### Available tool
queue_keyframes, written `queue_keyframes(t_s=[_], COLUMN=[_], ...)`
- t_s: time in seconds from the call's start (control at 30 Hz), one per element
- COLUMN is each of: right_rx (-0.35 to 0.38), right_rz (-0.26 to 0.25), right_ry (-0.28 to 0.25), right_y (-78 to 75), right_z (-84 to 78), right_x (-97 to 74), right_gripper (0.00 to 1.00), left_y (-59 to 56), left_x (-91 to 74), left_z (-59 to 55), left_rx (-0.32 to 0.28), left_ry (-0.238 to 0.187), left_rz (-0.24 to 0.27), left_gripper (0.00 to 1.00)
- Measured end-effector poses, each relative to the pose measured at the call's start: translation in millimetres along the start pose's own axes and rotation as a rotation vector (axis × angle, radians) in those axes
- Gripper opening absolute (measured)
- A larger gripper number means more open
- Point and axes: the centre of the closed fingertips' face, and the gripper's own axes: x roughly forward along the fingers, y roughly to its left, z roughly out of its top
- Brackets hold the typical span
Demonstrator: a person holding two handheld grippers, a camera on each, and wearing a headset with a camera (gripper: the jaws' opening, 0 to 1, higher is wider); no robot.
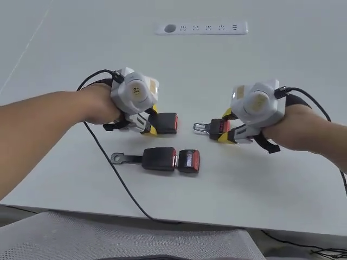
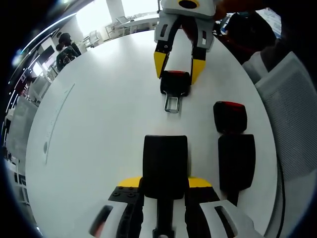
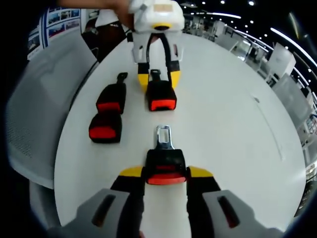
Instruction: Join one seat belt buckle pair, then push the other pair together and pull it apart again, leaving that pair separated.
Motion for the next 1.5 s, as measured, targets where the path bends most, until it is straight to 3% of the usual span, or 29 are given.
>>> queue_keyframes(t_s=[0.37, 0.6, 0.7, 1.0, 1.33, 1.5], right_rx=[-0.024, -0.07, -0.057, -0.032, -0.051, -0.042], right_rz=[0.002, -0.004, 0.003, 0.01, 0.029, 0.029], right_ry=[-0.021, -0.023, -0.032, -0.053, -0.041, -0.036], right_y=[-1.5, 0.7, -0.4, -3.8, -3.8, -4.1], right_z=[29.0, 39.2, 43.4, 43.8, 54.3, 54.8], right_x=[20.9, 24.2, 27.6, 28.6, 37.3, 38.2], right_gripper=[0.31, 0.31, 0.31, 0.28, 0.27, 0.26], left_y=[-0.2, -0.7, -1.0, -2.2, -3.0, -2.5], left_x=[-0.2, -0.3, -0.2, -0.7, 1.4, 1.1], left_z=[-0.4, -0.7, -0.3, 0.3, 0.7, 0.2], left_rx=[-0.018, -0.014, -0.005, -0.001, 0.043, 0.04], left_ry=[0.025, 0.036, 0.041, 0.047, 0.089, 0.083], left_rz=[0.001, -0.003, -0.012, -0.023, -0.05, -0.047], left_gripper=[0.32, 0.32, 0.32, 0.31, 0.31, 0.31])
